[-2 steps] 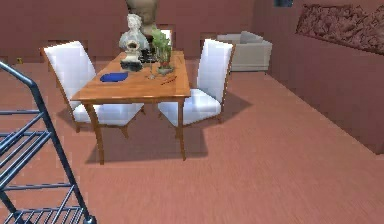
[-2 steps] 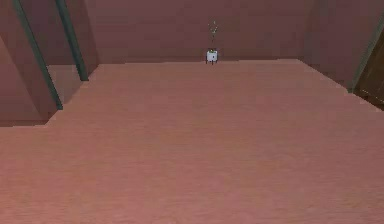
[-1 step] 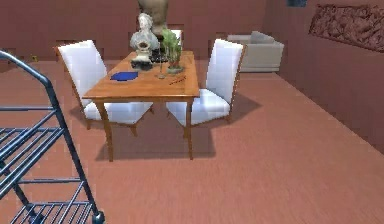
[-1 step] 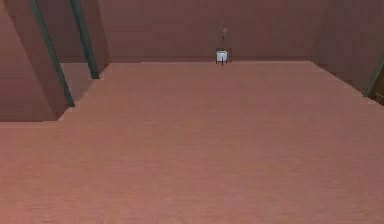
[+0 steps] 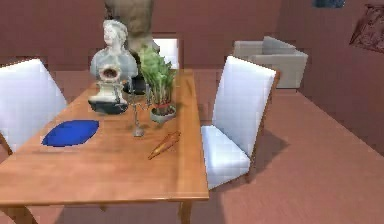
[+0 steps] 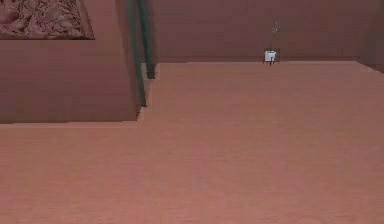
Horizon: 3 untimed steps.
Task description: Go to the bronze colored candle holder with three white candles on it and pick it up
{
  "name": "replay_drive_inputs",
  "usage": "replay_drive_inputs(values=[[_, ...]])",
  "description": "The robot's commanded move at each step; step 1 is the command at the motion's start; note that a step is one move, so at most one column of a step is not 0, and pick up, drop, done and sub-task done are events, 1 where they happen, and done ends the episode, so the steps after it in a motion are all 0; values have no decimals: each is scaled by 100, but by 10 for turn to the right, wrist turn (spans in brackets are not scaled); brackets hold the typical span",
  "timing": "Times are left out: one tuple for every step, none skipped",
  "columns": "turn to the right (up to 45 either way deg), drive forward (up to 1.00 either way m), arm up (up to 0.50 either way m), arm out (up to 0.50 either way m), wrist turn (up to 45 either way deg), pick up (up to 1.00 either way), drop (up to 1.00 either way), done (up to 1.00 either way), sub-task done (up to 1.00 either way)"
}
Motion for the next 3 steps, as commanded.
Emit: replay_drive_inputs(values=[[-450, 0, 0, 0, 0, 0, 0, 0, 0], [-450, 0, 0, 0, 0, 0, 0, 0, 0], [-150, 0, 0, 0, 0, 0, 0, 0, 0]])
